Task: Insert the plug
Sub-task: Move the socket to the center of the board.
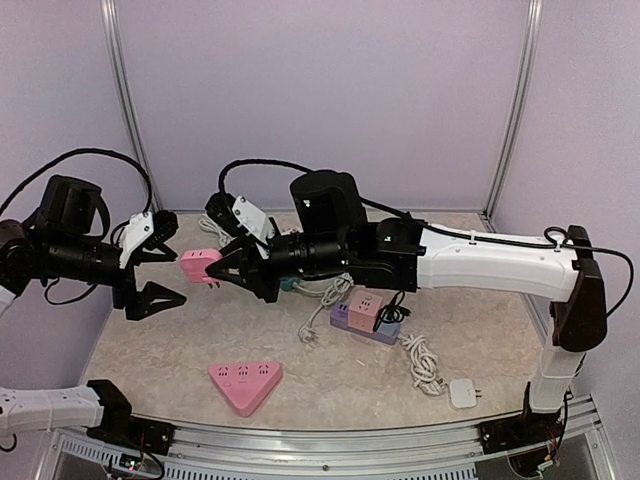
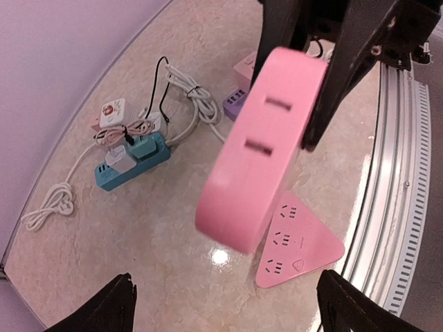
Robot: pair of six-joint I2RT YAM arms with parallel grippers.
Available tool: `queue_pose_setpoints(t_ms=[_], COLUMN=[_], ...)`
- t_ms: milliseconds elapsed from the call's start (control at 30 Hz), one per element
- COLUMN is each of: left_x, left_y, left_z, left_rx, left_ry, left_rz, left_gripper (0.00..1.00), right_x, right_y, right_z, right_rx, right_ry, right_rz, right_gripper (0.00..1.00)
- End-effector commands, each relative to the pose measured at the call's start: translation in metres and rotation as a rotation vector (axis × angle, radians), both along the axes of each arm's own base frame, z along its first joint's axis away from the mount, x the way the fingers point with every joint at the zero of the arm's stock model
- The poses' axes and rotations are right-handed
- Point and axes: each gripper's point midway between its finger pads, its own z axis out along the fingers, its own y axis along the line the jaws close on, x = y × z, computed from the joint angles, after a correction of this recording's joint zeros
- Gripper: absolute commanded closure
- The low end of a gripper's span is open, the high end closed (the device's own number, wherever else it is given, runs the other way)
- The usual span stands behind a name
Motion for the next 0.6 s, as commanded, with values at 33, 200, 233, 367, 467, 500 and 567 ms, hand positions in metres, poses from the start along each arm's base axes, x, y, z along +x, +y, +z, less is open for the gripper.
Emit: queue_pose_setpoints(t_ms=[33,200,233,367,467,500,567], left_x=[0.005,0.016,0.016,0.020,0.014,0.014,0.010], left_y=[0.043,0.072,0.071,0.051,0.033,0.033,0.035], left_z=[-0.050,-0.035,-0.035,-0.043,-0.060,-0.068,-0.090], left_rx=[0.030,-0.004,-0.012,-0.089,-0.157,-0.155,-0.090], left_ry=[0.156,0.040,0.045,0.154,0.166,0.146,0.091], left_rz=[0.215,0.370,0.367,0.290,0.163,0.150,0.087], left_gripper=[0.17,0.23,0.22,0.26,0.28,0.28,0.31], right_x=[0.031,0.035,0.036,0.040,0.039,0.038,0.038], right_y=[0.001,0.007,0.008,0.012,0.010,0.007,-0.003], right_z=[-0.010,-0.025,-0.028,-0.042,-0.054,-0.059,-0.067], right_rx=[0.068,0.080,0.082,0.086,0.106,0.110,0.123], right_ry=[0.098,0.166,0.179,0.209,0.233,0.247,0.270], right_rz=[-0.165,-0.167,-0.169,-0.165,-0.168,-0.176,-0.203], right_gripper=[1.00,1.00,1.00,1.00,1.00,1.00,1.00])
